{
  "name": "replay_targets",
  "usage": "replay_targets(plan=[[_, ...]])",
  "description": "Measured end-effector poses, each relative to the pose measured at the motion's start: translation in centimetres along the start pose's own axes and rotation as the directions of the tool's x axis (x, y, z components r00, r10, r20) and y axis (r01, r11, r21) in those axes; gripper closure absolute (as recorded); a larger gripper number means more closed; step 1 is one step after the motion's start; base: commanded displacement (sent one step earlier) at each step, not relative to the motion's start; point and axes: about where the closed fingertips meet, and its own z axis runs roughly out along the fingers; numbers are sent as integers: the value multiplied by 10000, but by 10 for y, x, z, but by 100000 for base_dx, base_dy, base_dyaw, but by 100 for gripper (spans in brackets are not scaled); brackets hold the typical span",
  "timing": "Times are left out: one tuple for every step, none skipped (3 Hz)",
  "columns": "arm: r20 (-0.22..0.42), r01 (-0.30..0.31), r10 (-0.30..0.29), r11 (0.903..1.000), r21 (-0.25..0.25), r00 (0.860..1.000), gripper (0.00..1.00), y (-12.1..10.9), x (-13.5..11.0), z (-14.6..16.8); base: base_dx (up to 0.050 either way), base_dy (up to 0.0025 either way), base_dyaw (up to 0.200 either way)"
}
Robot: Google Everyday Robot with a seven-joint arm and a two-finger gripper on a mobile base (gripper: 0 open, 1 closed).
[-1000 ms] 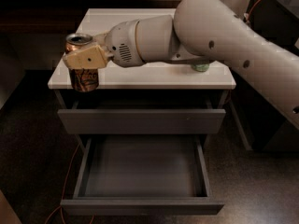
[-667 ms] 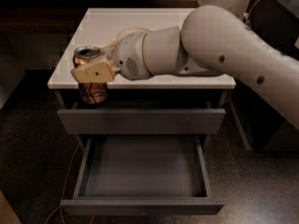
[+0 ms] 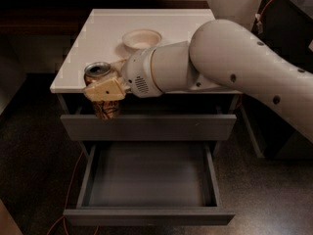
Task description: Place orange can into middle drawer
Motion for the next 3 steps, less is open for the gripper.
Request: replay_targets(plan=[[-212,-182,183,9998,37,9996,100,-1,16,3,0,0,0],[-383,-407,428,9977,543,9983,100,-12,53,-3,0,0,0],[-338,-618,652,9937,930,9973,100,-24,95,-11,0,0,0]])
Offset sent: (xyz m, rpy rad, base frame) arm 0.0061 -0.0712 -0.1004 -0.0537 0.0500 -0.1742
